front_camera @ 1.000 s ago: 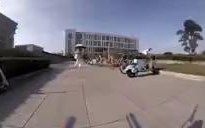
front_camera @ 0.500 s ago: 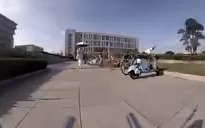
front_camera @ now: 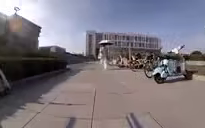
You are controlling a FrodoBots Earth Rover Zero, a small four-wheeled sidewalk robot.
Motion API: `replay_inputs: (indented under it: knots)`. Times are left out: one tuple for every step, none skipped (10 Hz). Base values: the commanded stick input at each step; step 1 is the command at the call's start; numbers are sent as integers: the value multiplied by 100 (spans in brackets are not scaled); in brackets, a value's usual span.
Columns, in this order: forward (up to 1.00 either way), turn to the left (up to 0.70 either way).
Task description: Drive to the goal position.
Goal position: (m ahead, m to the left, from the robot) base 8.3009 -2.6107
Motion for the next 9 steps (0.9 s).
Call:
replay_inputs:
  knots:
    - [70, 35]
    - [70, 35]
    - [70, 35]
    - [70, 35]
    - [70, 35]
    - [70, 35]
    - [70, 5]
    - [70, 0]
    - [70, 0]
